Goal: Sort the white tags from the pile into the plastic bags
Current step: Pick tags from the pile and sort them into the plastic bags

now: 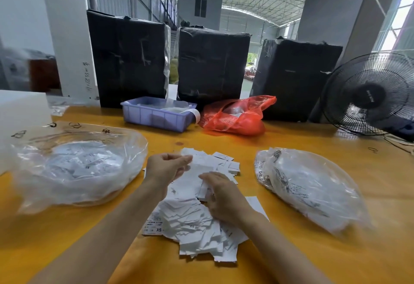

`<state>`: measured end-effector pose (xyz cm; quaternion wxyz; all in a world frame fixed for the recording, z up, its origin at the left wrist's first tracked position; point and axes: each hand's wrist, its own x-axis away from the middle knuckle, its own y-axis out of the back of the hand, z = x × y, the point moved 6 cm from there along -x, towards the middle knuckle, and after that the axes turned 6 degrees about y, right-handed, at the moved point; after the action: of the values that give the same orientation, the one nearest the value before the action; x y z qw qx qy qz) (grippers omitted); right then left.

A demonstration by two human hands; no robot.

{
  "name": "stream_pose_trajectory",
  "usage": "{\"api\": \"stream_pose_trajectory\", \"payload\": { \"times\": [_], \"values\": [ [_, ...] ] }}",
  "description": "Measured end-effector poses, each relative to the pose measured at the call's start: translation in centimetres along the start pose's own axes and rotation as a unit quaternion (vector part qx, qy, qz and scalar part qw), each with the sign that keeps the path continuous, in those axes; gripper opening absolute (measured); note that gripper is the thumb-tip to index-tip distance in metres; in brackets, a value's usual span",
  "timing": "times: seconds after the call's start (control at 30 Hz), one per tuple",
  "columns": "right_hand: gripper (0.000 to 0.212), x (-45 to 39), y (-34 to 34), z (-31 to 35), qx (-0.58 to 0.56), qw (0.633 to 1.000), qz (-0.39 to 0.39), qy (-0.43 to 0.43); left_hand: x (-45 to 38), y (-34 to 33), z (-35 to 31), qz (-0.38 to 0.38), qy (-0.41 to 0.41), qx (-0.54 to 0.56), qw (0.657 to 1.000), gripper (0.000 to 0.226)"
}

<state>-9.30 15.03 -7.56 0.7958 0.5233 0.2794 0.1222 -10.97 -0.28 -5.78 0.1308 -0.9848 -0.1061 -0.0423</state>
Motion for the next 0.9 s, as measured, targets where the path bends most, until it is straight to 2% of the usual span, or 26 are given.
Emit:
{"api": "stream_pose_trajectory", "payload": {
  "times": [0.1,0.17,0.23,0.33,0.4,0.5,0.57,0.63,0.67,0.77,0.8,0.9],
  "values": [
    [0.043,0.0,-0.4,0.2,0.041,0.999,0.008,0.030,-0.2,0.2,0.1,-0.011,-0.013,-0.016,1.000,0.025],
    [0.028,0.2,0.1,0.4,0.087,0.994,-0.031,0.057,-0.2,0.2,0.3,-0.012,-0.013,-0.026,1.000,0.025],
    [0.022,0.3,0.8,0.5,0.080,0.991,-0.092,0.060,-0.2,0.2,0.4,-0.012,-0.011,-0.028,0.999,0.025],
    [0.018,0.5,2.6,-0.3,-0.082,0.981,-0.175,-0.013,0.0,0.2,0.3,-0.005,-0.012,-0.020,1.000,0.024],
    [0.021,1.0,3.7,-1.3,-0.233,0.950,-0.190,-0.088,0.1,0.1,0.2,0.005,-0.015,-0.030,0.999,0.021],
    [0.023,2.0,3.6,-2.9,-0.443,0.869,-0.133,-0.175,0.3,-0.4,0.4,0.025,-0.013,-0.066,0.997,0.018],
    [0.022,2.7,3.4,-3.3,-0.485,0.846,-0.093,-0.202,0.5,-0.8,0.7,0.042,-0.010,-0.093,0.995,0.016],
    [0.023,3.0,3.2,-4.0,-0.457,0.857,-0.081,-0.223,0.7,-1.2,1.1,0.058,-0.007,-0.120,0.991,0.015],
    [0.023,3.0,3.1,-4.3,-0.418,0.875,-0.080,-0.231,0.8,-1.3,1.3,0.063,-0.004,-0.131,0.989,0.015],
    [0.024,2.9,3.3,-5.1,-0.197,0.955,-0.067,-0.211,1.1,-1.7,1.6,0.069,-0.001,-0.161,0.985,0.015],
    [0.024,2.9,3.3,-5.0,-0.138,0.970,-0.062,-0.192,1.3,-1.8,1.7,0.072,-0.002,-0.168,0.983,0.015],
    [0.019,2.9,3.4,-4.5,-0.088,0.979,-0.076,-0.169,1.7,-2.2,1.8,0.079,-0.006,-0.192,0.978,0.015]
  ]
}}
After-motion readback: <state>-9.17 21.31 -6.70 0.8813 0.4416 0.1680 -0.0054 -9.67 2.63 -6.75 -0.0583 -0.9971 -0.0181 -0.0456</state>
